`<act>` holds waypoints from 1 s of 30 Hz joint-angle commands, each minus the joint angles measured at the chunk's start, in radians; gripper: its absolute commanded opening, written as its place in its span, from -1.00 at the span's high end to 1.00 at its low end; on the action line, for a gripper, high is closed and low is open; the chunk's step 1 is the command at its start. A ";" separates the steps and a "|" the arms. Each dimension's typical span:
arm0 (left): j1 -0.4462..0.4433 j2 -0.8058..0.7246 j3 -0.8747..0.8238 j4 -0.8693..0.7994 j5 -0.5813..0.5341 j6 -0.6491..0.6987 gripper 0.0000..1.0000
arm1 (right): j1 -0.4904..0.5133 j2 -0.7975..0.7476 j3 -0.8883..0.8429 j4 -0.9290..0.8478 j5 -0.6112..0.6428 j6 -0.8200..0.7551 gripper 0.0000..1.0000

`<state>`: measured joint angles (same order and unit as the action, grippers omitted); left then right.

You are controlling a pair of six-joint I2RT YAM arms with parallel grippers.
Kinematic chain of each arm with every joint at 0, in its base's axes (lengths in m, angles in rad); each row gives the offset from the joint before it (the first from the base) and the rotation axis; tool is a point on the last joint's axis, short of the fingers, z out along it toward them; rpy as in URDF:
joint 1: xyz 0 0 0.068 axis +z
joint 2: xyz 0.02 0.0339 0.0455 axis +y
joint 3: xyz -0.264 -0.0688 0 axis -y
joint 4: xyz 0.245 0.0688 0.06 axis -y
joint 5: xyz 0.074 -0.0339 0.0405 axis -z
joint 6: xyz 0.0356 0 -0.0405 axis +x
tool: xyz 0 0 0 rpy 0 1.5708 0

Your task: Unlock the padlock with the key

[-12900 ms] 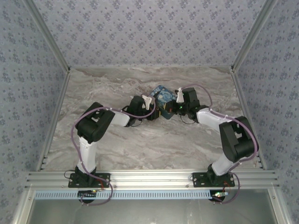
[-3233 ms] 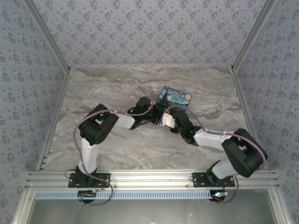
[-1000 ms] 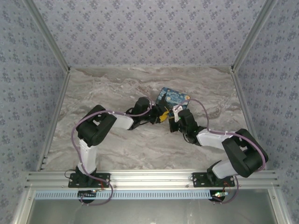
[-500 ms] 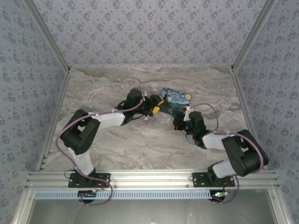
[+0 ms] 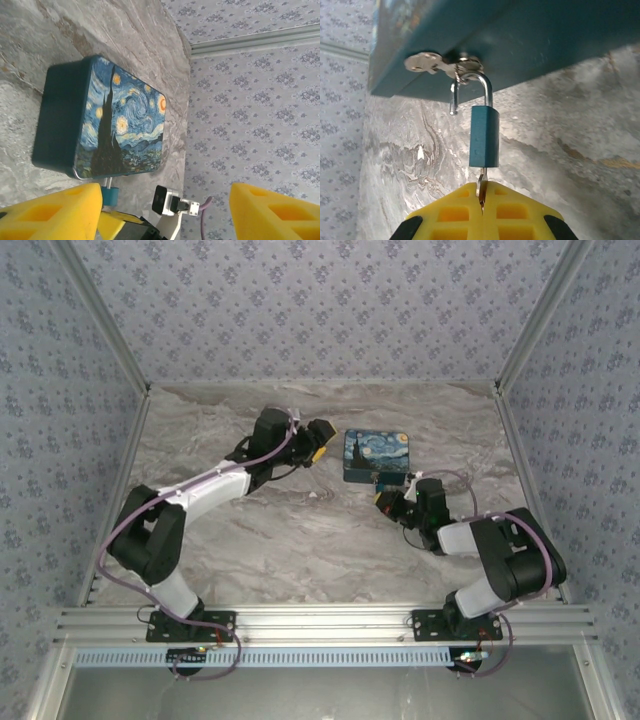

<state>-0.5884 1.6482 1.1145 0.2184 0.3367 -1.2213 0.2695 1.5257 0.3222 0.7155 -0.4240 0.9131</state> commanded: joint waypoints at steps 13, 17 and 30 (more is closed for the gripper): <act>0.041 -0.049 0.038 -0.138 -0.062 0.135 -0.38 | -0.089 0.019 -0.050 -0.081 -0.026 0.126 0.44; 0.045 -0.041 0.044 -0.162 -0.070 0.155 -0.39 | -0.121 -0.015 -0.075 -0.109 -0.013 0.126 0.21; 0.044 0.087 0.148 -0.217 0.043 0.260 -0.47 | -0.208 -0.259 -0.071 -0.150 -0.093 -0.107 -0.52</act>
<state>-0.5476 1.6833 1.2156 0.0254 0.3122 -1.0100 0.0807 1.2980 0.2485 0.5716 -0.4801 0.8921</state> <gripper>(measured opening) 0.729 0.738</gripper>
